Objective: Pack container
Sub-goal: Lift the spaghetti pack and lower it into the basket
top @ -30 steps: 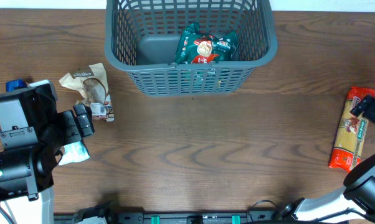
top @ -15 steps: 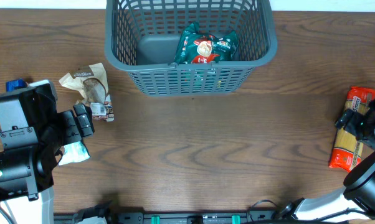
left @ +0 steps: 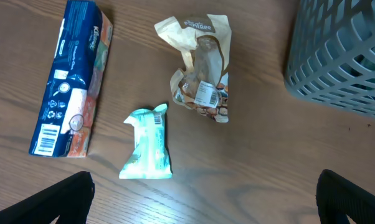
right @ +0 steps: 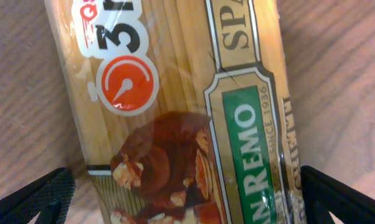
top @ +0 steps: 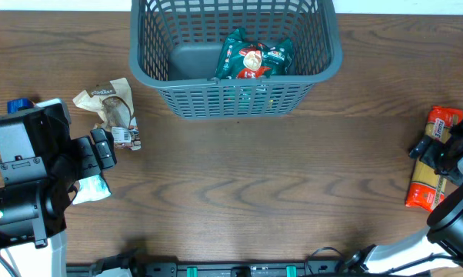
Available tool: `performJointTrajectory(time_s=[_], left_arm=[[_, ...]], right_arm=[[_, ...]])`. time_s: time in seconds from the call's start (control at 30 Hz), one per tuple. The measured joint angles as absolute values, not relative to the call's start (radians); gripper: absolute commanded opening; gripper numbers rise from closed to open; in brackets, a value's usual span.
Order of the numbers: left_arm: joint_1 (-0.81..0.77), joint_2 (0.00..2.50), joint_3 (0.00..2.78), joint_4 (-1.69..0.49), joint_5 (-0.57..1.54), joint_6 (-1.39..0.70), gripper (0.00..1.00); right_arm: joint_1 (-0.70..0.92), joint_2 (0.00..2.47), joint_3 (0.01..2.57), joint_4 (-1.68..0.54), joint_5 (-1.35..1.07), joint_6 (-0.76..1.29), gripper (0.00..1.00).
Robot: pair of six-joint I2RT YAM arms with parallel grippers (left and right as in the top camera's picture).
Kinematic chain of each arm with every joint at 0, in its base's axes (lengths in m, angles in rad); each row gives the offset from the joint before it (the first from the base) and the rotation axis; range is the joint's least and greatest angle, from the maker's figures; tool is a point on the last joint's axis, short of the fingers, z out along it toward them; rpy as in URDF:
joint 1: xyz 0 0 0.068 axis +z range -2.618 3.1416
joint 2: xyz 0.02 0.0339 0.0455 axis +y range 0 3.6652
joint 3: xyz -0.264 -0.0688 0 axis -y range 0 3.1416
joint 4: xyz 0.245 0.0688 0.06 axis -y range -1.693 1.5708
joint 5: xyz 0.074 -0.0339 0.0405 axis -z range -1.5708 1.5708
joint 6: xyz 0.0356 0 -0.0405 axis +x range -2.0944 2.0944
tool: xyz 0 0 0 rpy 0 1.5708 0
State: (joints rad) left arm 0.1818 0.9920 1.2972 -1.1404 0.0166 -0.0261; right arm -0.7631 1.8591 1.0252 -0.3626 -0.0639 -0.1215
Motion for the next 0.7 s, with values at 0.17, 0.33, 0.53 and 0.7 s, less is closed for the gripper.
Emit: performJointTrajectory(time_s=[0.17, 0.33, 0.53, 0.7], left_arm=[[0.182, 0.992, 1.297, -1.141, 0.017, -0.026, 0.98], [0.182, 0.992, 1.297, -1.14, 0.017, -0.026, 0.99], [0.182, 0.992, 1.297, -1.14, 0.017, -0.026, 0.99], [0.182, 0.992, 1.297, -1.14, 0.016, -0.026, 0.99]], right_arm=[[-0.763, 1.87, 1.035, -0.35, -0.076, -0.128, 0.4], [-0.762, 1.856, 1.051, -0.355, -0.088, -0.12, 0.01], [-0.761, 1.854, 1.062, -0.364, -0.104, -0.099, 0.01], [-0.708, 1.832, 1.082, -0.449, -0.15, -0.069, 0.01]])
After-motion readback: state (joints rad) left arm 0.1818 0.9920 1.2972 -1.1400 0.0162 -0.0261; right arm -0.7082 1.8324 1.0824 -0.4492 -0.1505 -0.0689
